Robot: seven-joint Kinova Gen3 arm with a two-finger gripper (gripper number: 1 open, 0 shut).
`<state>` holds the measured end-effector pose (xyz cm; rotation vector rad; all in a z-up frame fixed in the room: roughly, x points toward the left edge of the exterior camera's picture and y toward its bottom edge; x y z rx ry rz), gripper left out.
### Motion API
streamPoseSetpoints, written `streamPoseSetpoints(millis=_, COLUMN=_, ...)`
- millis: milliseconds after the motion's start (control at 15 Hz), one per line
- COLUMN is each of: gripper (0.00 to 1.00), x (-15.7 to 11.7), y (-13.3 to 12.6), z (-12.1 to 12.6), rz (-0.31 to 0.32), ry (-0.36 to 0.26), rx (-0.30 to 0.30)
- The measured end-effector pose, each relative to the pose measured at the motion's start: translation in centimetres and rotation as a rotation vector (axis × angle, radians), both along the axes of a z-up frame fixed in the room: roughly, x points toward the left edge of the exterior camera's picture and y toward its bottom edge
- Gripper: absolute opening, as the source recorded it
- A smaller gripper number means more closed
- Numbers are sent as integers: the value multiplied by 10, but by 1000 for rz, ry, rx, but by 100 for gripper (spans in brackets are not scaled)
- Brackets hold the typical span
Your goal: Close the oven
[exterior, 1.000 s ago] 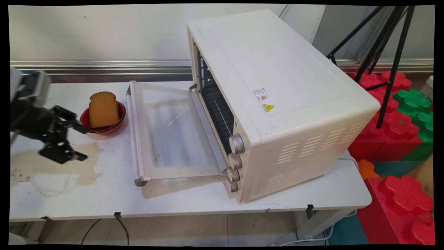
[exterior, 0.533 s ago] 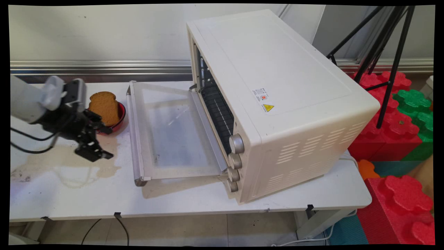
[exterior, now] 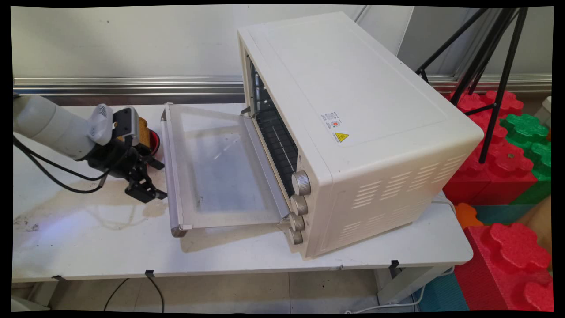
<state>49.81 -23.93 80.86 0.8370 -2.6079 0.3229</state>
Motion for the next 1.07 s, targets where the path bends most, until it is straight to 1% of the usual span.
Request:
streamPoseSetpoints(millis=200, gripper=100, x=-2, y=-2, z=-7, rz=-4, ry=-1, rx=-10)
streamPoseSetpoints(millis=267, gripper=0, x=-3, y=-1, z=-8, rz=-5, ry=-1, rx=-14)
streamPoseSetpoints(millis=733, gripper=0, x=-2, y=2, z=-9, rz=-4, ry=-2, rx=-57)
streamPoseSetpoints(millis=1067, gripper=0, x=-3, y=2, z=-8, rz=2, ry=17, rx=-78)
